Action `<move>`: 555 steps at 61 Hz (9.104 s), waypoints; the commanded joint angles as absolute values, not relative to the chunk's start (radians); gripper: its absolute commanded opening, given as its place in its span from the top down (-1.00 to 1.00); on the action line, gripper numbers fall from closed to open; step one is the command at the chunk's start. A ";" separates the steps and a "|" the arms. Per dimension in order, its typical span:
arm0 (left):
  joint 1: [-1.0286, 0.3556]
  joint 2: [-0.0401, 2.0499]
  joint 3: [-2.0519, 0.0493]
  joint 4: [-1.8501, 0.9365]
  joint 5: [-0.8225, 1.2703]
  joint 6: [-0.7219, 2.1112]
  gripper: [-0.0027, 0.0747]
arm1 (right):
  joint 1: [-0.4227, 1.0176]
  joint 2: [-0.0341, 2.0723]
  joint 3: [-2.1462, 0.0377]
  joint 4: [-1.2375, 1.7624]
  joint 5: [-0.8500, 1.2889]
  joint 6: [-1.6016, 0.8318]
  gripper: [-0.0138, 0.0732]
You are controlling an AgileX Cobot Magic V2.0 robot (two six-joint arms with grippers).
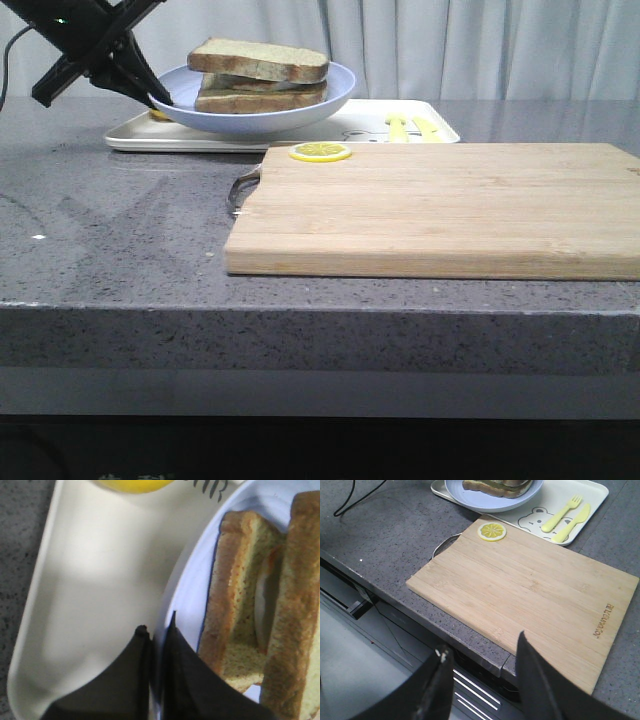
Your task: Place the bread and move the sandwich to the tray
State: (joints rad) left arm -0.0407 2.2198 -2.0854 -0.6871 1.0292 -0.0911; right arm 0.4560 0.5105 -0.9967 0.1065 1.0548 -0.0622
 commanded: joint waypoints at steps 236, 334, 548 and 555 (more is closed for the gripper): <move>-0.429 0.488 -0.690 -0.052 0.401 0.033 0.98 | 0.450 0.515 -1.020 0.107 0.991 -0.066 0.84; -0.049 -0.026 0.006 -0.124 0.022 0.033 0.98 | 0.450 0.516 -1.020 0.107 0.995 -0.066 0.84; -0.049 -0.026 0.006 -0.124 0.022 0.033 0.98 | -0.018 -0.028 0.024 0.064 -0.036 0.036 0.84; -0.049 -0.026 0.006 -0.124 0.022 0.033 0.98 | -0.018 -0.028 0.024 0.064 -0.036 0.036 0.84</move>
